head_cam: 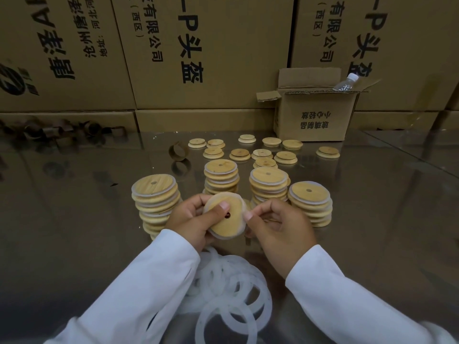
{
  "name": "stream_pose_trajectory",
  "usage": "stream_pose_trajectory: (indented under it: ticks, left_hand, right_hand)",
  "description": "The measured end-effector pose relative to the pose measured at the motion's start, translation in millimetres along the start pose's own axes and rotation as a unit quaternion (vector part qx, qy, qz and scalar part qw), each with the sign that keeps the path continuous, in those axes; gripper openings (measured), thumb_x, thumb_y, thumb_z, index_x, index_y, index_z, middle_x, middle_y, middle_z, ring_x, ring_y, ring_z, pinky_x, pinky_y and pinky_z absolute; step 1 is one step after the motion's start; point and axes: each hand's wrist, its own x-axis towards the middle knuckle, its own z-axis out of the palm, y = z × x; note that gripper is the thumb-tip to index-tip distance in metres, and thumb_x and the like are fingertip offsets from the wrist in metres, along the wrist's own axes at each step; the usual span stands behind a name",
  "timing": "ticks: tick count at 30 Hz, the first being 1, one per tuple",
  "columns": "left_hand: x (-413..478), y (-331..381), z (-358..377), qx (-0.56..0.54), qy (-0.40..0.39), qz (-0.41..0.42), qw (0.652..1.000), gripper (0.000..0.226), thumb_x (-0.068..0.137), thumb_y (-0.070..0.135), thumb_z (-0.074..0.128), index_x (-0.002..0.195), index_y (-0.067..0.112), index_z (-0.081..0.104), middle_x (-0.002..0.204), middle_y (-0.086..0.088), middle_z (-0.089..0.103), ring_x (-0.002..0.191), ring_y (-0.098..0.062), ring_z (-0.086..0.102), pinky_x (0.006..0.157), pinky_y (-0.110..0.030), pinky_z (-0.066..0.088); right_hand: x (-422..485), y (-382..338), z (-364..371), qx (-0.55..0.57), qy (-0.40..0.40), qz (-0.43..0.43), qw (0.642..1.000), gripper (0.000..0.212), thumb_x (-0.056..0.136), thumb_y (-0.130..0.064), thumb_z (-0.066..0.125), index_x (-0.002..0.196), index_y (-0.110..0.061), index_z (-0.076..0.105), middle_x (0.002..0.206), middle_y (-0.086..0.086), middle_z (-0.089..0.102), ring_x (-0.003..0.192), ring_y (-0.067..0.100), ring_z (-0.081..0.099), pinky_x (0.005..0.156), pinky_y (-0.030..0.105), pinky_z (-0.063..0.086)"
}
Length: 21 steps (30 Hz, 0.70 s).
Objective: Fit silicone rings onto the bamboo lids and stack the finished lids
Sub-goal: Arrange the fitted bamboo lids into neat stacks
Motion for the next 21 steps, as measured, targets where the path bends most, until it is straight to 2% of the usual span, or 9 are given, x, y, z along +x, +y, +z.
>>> stream_pose_trajectory:
  ticks: [4, 8, 12, 14, 17, 19, 21]
  left_hand:
    - [-4, -2, 2, 0.019, -0.036, -0.025, 0.999, 0.012, 0.077, -0.005, 0.062, 0.083, 0.006, 0.060, 0.066, -0.004, 0.069, 0.063, -0.017, 0.067, 0.056, -0.033, 0.058]
    - [-5, -4, 4, 0.038, -0.037, -0.020, 0.998, 0.007, 0.080, -0.001, 0.062, 0.084, 0.005, 0.060, 0.067, -0.004, 0.069, 0.064, -0.016, 0.067, 0.055, -0.033, 0.058]
    - [-7, -5, 4, 0.059, -0.046, -0.016, 0.997, 0.005, 0.081, 0.004, 0.062, 0.081, 0.007, 0.059, 0.065, -0.003, 0.069, 0.063, -0.016, 0.067, 0.054, -0.034, 0.058]
    - [-8, -7, 5, 0.073, -0.055, -0.012, 0.996, 0.007, 0.080, 0.003, 0.063, 0.081, 0.007, 0.057, 0.066, -0.002, 0.069, 0.063, -0.017, 0.067, 0.053, -0.033, 0.058]
    - [-8, -8, 5, 0.094, -0.052, 0.004, 0.994, 0.009, 0.080, 0.001, 0.063, 0.081, 0.006, 0.056, 0.070, -0.007, 0.067, 0.063, -0.019, 0.066, 0.050, -0.031, 0.056]
    - [-7, -7, 5, 0.112, -0.051, 0.022, 0.992, 0.010, 0.080, 0.000, 0.063, 0.081, 0.007, 0.056, 0.074, -0.010, 0.066, 0.063, -0.020, 0.065, 0.049, -0.029, 0.056]
    - [-7, -4, 5, 0.122, -0.052, 0.035, 0.991, 0.011, 0.080, -0.002, 0.062, 0.082, 0.007, 0.056, 0.076, -0.011, 0.065, 0.062, -0.017, 0.065, 0.047, -0.026, 0.054]
  right_hand:
    - [0, 0, 0, -0.002, 0.035, -0.017, 0.999, 0.012, 0.081, -0.023, 0.066, 0.072, -0.028, 0.062, 0.072, -0.011, 0.067, 0.070, 0.005, 0.064, 0.072, 0.032, 0.056]
    - [-3, 0, -1, -0.080, 0.047, -0.064, 0.994, 0.012, 0.083, -0.028, 0.063, 0.073, -0.034, 0.058, 0.073, -0.017, 0.064, 0.070, 0.001, 0.062, 0.068, 0.033, 0.055]
    - [-2, -2, -1, -0.134, 0.079, -0.127, 0.980, 0.013, 0.084, -0.023, 0.061, 0.075, -0.030, 0.055, 0.089, -0.018, 0.053, 0.078, 0.004, 0.056, 0.071, 0.029, 0.050]
    - [-1, -2, -2, -0.134, 0.076, -0.110, 0.982, 0.018, 0.085, -0.021, 0.059, 0.072, -0.031, 0.051, 0.088, -0.018, 0.050, 0.077, 0.000, 0.053, 0.068, 0.020, 0.045]
    - [3, -1, -2, -0.097, 0.058, -0.041, 0.993, 0.019, 0.088, -0.020, 0.057, 0.073, -0.030, 0.052, 0.080, -0.014, 0.057, 0.071, -0.002, 0.053, 0.058, 0.006, 0.039]
    - [6, -1, -2, -0.059, 0.052, -0.003, 0.997, 0.015, 0.088, -0.018, 0.056, 0.075, -0.025, 0.056, 0.076, -0.012, 0.060, 0.070, 0.000, 0.054, 0.058, 0.006, 0.037]
    - [9, -1, -2, -0.028, 0.048, 0.022, 0.998, 0.015, 0.089, -0.017, 0.056, 0.075, -0.023, 0.058, 0.075, -0.008, 0.062, 0.072, 0.002, 0.056, 0.060, 0.012, 0.040]
